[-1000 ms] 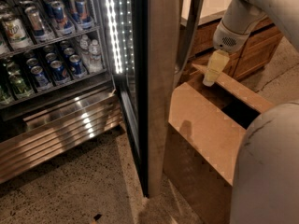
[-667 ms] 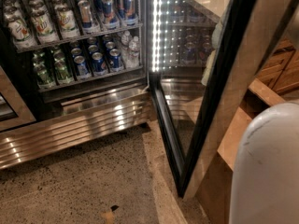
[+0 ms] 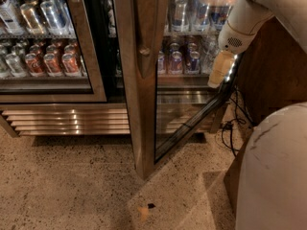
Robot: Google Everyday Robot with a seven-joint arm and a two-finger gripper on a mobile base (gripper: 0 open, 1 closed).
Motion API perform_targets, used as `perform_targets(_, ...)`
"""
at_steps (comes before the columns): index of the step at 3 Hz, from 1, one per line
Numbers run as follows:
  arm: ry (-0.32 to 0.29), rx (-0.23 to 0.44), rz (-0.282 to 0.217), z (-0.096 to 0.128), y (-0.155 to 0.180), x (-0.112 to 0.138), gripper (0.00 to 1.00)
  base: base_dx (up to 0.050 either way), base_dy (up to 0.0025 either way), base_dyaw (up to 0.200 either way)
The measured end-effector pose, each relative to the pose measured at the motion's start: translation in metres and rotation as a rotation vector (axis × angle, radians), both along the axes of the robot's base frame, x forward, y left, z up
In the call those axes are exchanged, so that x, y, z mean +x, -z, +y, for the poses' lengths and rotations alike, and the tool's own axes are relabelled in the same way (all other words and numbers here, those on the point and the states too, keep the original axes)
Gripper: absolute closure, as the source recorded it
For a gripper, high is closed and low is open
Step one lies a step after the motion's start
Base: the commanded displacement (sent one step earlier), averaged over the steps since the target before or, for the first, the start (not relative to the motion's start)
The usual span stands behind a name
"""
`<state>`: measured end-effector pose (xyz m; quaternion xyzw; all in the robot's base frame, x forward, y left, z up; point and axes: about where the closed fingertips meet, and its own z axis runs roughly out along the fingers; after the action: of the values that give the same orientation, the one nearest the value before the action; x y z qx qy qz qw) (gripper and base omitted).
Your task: Close right fridge door
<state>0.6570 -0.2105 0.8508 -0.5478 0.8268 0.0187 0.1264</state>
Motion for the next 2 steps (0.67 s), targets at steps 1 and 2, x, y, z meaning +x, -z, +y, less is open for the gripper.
perform_targets(1,0.000,0.000,0.000,0.0000,0.0002,0.0001,0.00,0.000,0.00010,0.189)
perform_targets(2,0.000,0.000,0.000,0.0001,0.0003,0.0001,0.00,0.044,0.00206,0.094)
